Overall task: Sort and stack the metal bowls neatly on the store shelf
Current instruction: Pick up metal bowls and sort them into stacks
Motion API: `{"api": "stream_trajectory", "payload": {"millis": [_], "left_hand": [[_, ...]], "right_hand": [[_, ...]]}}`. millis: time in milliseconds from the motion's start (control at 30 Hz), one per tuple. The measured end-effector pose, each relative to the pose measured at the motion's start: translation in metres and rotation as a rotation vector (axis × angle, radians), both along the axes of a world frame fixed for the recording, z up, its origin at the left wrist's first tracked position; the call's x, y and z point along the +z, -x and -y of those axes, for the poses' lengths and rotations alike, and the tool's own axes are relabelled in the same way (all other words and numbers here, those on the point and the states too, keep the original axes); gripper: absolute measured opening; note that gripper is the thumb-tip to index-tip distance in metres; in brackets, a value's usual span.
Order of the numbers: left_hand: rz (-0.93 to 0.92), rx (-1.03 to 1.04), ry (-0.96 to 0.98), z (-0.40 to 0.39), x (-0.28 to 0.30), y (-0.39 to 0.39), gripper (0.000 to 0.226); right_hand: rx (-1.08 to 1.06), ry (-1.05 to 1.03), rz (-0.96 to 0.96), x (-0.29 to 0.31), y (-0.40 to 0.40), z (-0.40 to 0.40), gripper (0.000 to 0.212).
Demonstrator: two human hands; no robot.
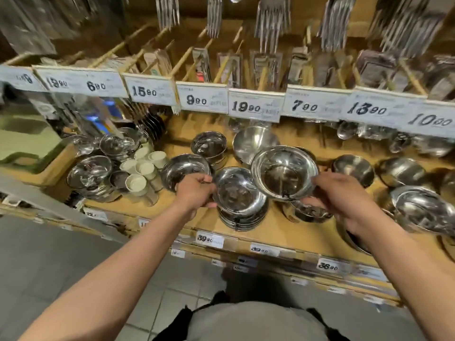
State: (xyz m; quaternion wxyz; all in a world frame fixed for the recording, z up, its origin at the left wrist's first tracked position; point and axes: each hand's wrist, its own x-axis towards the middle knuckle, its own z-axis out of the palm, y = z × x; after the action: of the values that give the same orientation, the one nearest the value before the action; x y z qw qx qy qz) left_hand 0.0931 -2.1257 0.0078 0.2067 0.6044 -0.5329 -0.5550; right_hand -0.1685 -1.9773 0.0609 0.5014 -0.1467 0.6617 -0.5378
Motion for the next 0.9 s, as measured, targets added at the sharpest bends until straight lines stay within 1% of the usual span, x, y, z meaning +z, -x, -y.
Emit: {"api": "stream_trajectory", "payload": {"millis": [67, 100, 200, 300, 400, 533, 567, 633, 800, 900], "left_hand": [[0.013, -0.03, -0.014, 0.004, -0.01, 0.005, 0.022], [0.023, -0.044, -0.019, 0.005, -0.013, 0.007, 0.024], [0.053, -0.086, -0.014, 0.006, -0.021, 0.013, 0.022], [0.064, -0.083, -0.001, 0.006, -0.024, 0.017, 0.02], [0.128, -0.105, 0.046, 0.009, -0.024, 0.018, 0.017], [0.154, -0.094, 0.084, 0.005, -0.023, 0.014, 0.021], [0.163, -0.095, 0.101, 0.004, -0.024, 0.013, 0.018], [0.19, -0.097, 0.116, 0.001, -0.027, 0.012, 0.005], [0.235, -0.081, 0.201, -0.004, -0.032, 0.01, 0.006], [0.2, -0.071, 0.233, -0.005, -0.034, 0.01, 0.02]], "right_hand": [[-0.04, -0.005, 0.005, -0.004, -0.01, -0.005, 0.015], [-0.048, -0.004, 0.01, -0.006, -0.014, -0.008, 0.015], [-0.057, 0.001, 0.012, -0.009, -0.022, -0.012, 0.017], [-0.097, -0.002, -0.005, -0.008, -0.029, -0.014, 0.016], [-0.118, -0.005, -0.019, -0.01, -0.034, -0.016, 0.015], [-0.108, 0.007, -0.01, -0.011, -0.042, -0.016, 0.017], [-0.104, 0.01, -0.011, -0.011, -0.044, -0.015, 0.017], [-0.094, 0.012, -0.014, -0.013, -0.048, -0.013, 0.017], [-0.073, -0.017, -0.025, -0.023, -0.058, -0.007, 0.018], [-0.055, -0.038, -0.032, -0.027, -0.064, -0.004, 0.016]]}}
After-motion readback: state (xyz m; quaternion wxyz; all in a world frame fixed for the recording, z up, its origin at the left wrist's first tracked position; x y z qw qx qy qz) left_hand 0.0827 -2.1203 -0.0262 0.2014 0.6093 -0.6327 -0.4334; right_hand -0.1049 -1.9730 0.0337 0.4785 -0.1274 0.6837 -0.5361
